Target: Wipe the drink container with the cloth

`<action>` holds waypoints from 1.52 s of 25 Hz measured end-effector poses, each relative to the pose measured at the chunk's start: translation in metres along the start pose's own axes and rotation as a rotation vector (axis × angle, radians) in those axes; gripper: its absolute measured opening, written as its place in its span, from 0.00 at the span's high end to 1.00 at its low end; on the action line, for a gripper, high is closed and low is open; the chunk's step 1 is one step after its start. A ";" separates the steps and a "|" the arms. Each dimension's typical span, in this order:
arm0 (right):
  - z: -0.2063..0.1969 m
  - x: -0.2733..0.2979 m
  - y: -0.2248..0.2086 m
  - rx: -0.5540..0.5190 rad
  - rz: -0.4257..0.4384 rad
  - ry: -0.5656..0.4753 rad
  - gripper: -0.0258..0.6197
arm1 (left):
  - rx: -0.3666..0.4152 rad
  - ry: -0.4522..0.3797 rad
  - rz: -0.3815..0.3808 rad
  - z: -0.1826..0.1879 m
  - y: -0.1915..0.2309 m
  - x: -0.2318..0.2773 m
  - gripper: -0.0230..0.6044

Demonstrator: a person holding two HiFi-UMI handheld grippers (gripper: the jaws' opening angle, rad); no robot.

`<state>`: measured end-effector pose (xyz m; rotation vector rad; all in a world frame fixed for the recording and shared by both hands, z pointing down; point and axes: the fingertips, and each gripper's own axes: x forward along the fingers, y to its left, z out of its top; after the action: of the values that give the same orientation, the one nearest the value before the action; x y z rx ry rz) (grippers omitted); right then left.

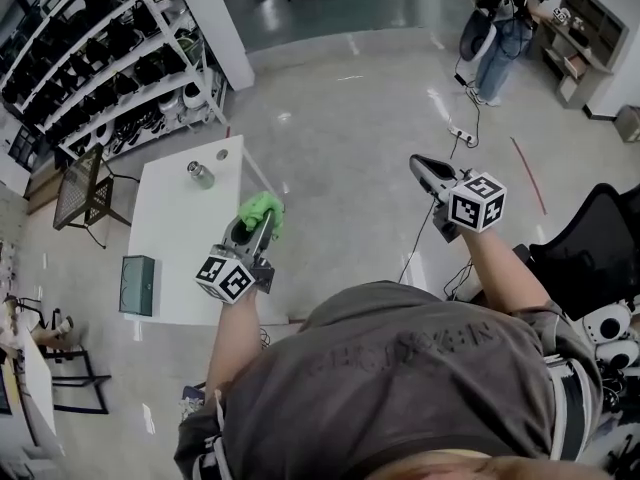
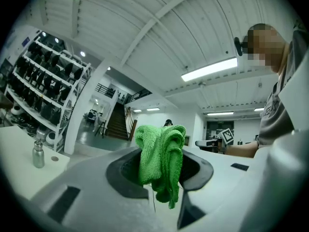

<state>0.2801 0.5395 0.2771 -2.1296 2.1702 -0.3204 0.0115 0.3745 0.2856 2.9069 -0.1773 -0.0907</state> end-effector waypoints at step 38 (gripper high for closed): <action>0.035 0.339 -0.065 -0.017 -0.085 0.034 0.97 | -0.042 0.068 -0.266 0.034 0.309 0.164 0.76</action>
<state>0.3412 0.1984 0.2856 -2.2463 2.1120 -0.3479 0.1365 0.0475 0.3155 2.8695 0.2203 -0.0385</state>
